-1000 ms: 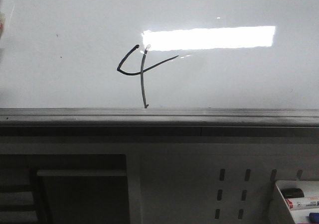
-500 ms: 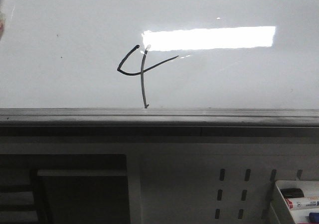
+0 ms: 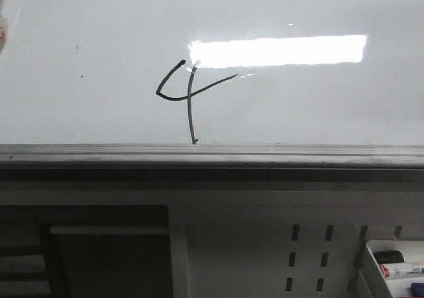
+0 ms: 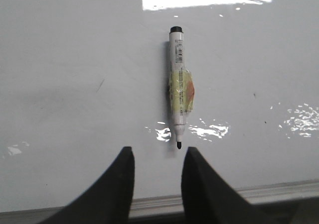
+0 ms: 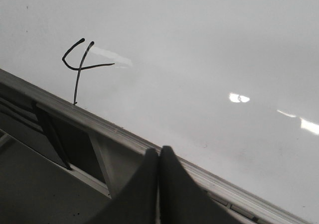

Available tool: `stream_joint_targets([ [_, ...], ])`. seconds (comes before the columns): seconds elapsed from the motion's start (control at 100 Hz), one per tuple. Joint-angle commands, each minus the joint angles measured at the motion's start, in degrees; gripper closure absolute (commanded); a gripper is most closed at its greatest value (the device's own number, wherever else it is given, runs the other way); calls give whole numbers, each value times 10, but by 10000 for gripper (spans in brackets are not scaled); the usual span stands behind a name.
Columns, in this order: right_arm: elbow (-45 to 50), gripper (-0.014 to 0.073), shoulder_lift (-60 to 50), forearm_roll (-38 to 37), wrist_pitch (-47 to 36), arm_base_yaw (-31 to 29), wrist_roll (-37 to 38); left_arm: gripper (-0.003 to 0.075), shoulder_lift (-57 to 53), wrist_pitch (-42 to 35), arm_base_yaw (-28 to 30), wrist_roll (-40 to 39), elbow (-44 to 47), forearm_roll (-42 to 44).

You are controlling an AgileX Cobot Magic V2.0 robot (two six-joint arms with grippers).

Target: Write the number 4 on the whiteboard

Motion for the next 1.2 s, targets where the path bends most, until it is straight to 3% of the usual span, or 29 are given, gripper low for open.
stream_joint_targets([
  [0.0,-1,666,-8,-22,-56,0,2,644,-9,-97,1,-16,11,-6],
  [0.08,8,666,-7,-30,-54,0,2,741,-10,-111,1,-16,25,-19],
  [0.57,21,666,-7,-30,-38,0,2,741,-10,-105,1,-16,54,-21],
  [0.85,21,666,-7,-30,-38,0,2,741,-140,-109,18,-15,120,33],
  [1.19,21,666,-7,-30,-38,0,2,741,-217,-248,22,-31,249,75],
])
